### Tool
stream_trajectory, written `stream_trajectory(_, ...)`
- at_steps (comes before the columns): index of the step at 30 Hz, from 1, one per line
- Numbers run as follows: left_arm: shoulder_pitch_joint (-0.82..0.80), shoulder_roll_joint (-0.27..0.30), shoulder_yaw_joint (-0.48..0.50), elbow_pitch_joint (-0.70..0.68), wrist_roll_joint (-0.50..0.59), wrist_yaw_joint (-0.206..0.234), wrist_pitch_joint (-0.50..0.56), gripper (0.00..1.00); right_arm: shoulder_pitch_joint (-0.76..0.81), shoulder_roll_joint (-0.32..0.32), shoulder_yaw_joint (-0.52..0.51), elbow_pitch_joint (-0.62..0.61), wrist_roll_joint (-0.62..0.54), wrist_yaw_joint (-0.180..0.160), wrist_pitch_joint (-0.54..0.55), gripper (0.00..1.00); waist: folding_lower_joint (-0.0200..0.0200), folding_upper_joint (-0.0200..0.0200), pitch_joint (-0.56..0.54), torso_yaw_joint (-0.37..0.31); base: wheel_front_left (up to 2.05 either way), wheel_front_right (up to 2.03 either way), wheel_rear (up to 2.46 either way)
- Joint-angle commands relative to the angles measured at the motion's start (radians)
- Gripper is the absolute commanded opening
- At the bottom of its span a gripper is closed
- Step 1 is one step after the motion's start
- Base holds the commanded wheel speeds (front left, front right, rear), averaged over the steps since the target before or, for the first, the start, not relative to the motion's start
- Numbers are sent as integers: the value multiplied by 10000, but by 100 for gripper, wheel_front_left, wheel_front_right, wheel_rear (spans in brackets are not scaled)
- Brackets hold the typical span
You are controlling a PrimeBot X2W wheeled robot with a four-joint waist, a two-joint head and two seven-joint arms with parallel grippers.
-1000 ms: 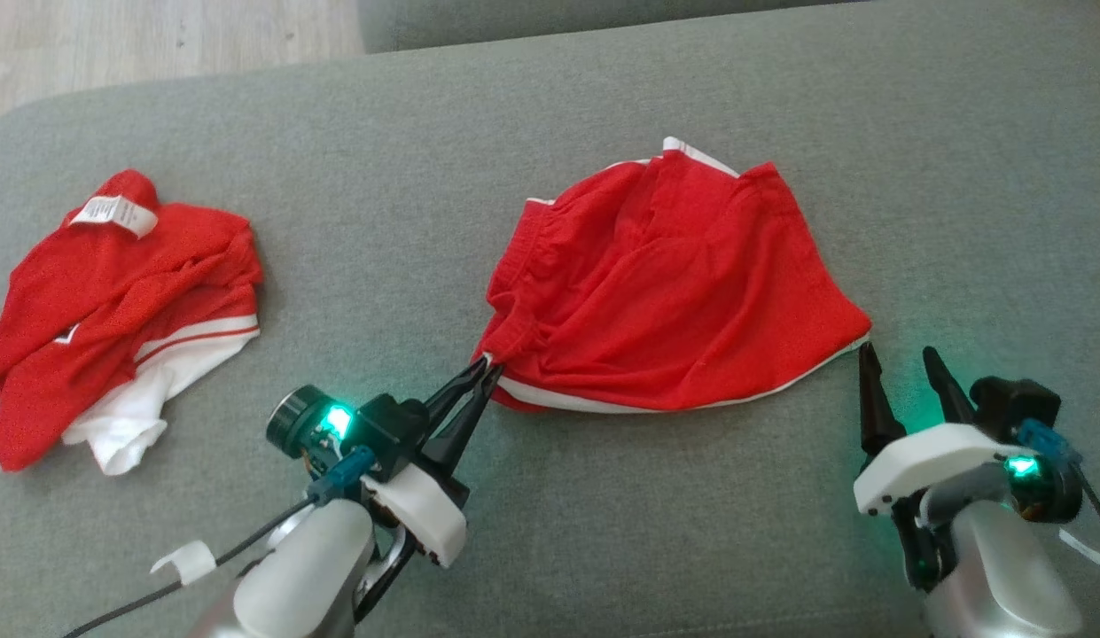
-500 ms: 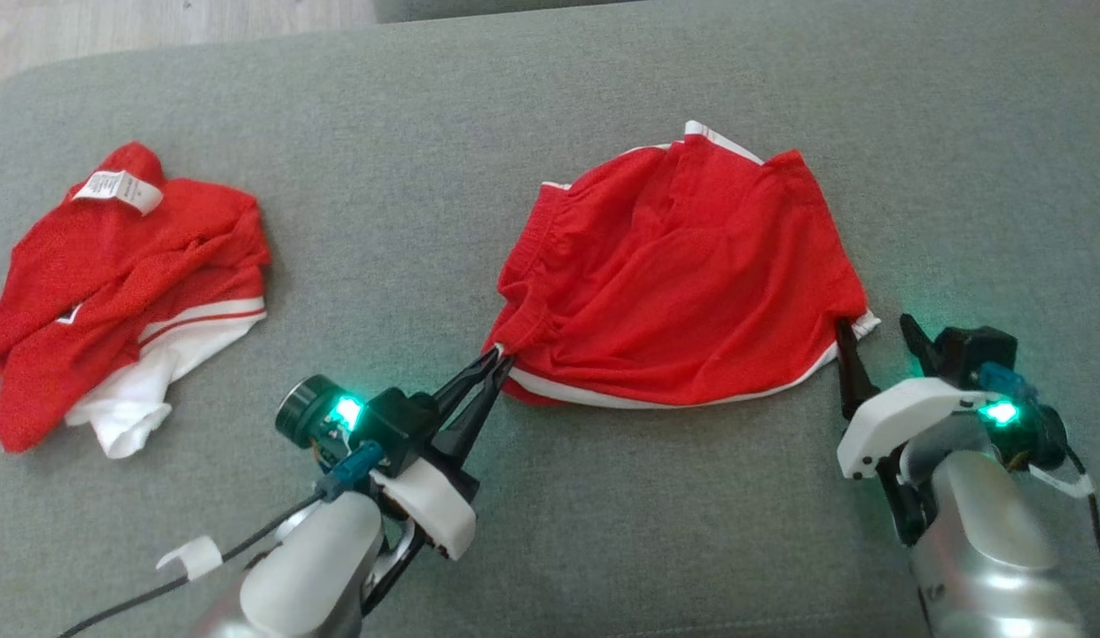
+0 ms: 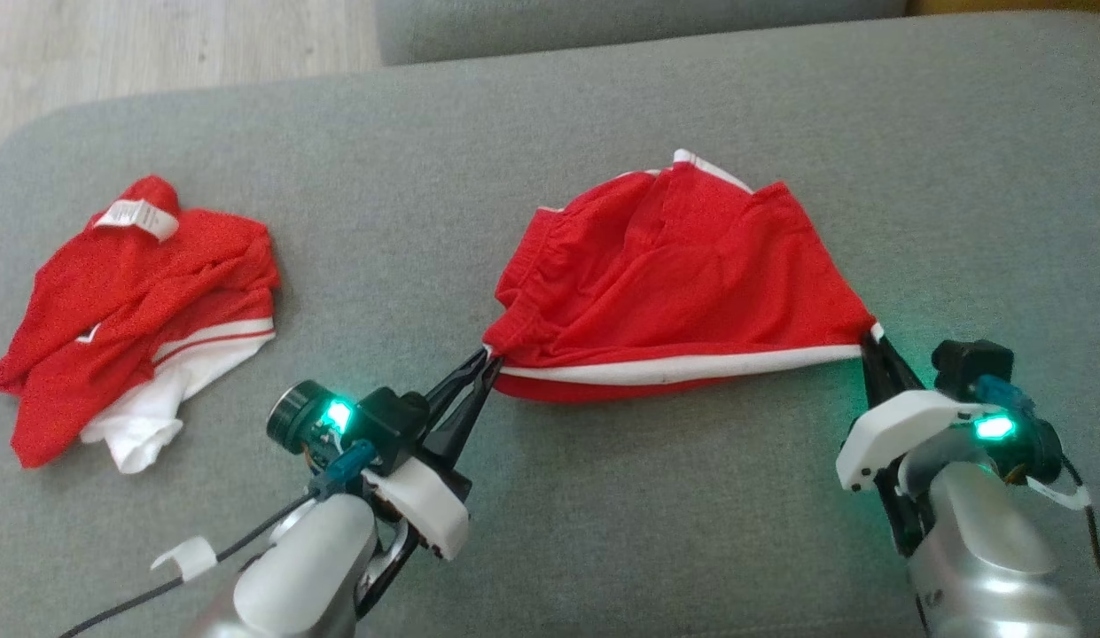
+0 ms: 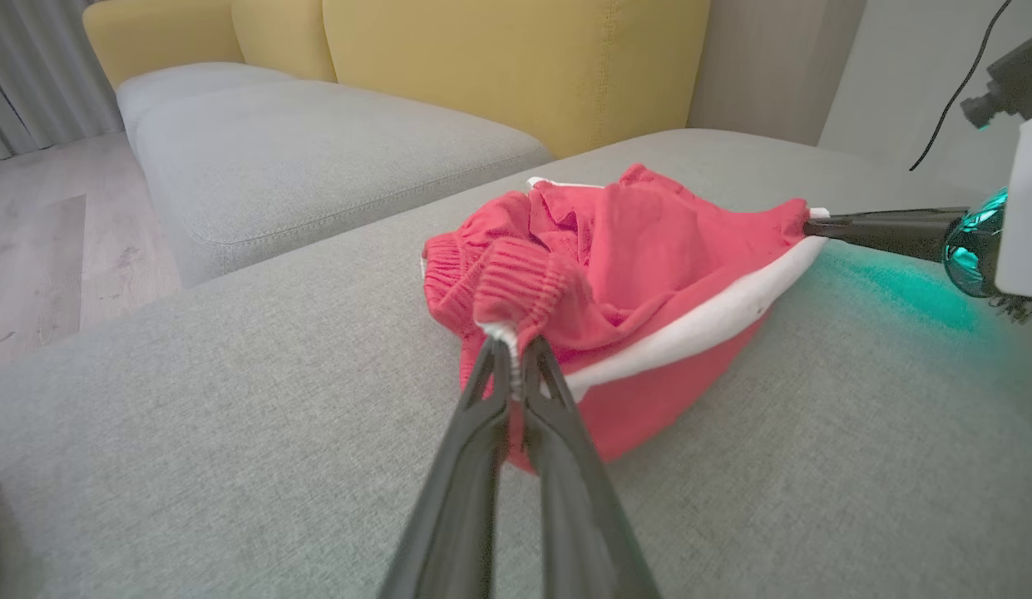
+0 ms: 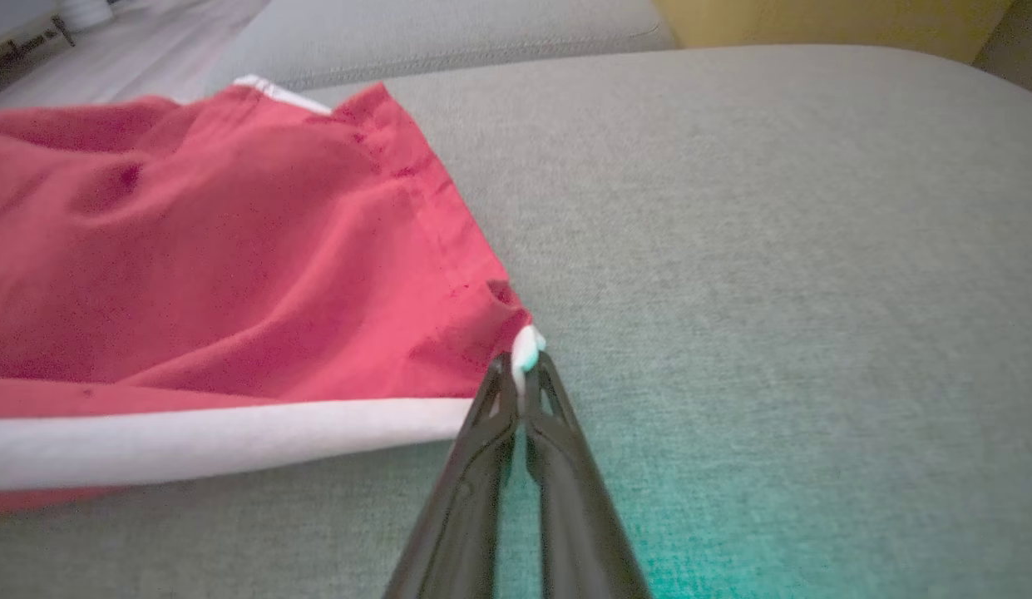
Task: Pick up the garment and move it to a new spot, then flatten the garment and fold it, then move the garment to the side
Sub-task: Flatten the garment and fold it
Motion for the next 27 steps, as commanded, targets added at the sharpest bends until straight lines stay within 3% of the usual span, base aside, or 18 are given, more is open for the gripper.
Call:
stream_trajectory(1, -137, 213, 442, -310, -105, 76, -122, 0, -59, -32, 202, -375, 287, -7, -227, 0, 0, 0, -262, -96, 0, 0, 0)
stream_trajectory(8, -260, 393, 934, -947, -501, 165, -210, 0, -219, -32, 593, -1795, 1566, -7, -42, 0, 0, 0, -958, -249, 0, 0, 0)
stream_trajectory(16, -1537, 780, 1407, -1742, -901, -21, 508, 0, -1028, -32, 1067, -4144, 2326, -7, 727, 0, 0, 0, -1474, -368, 0, 0, 0)
stream_trajectory(27, -3652, 1134, 1587, -2410, -1172, -239, 1577, 0, -2317, -681, 1242, -5905, 2281, -7, 1539, 0, 0, 0, -1913, -137, 0, 0, 0)
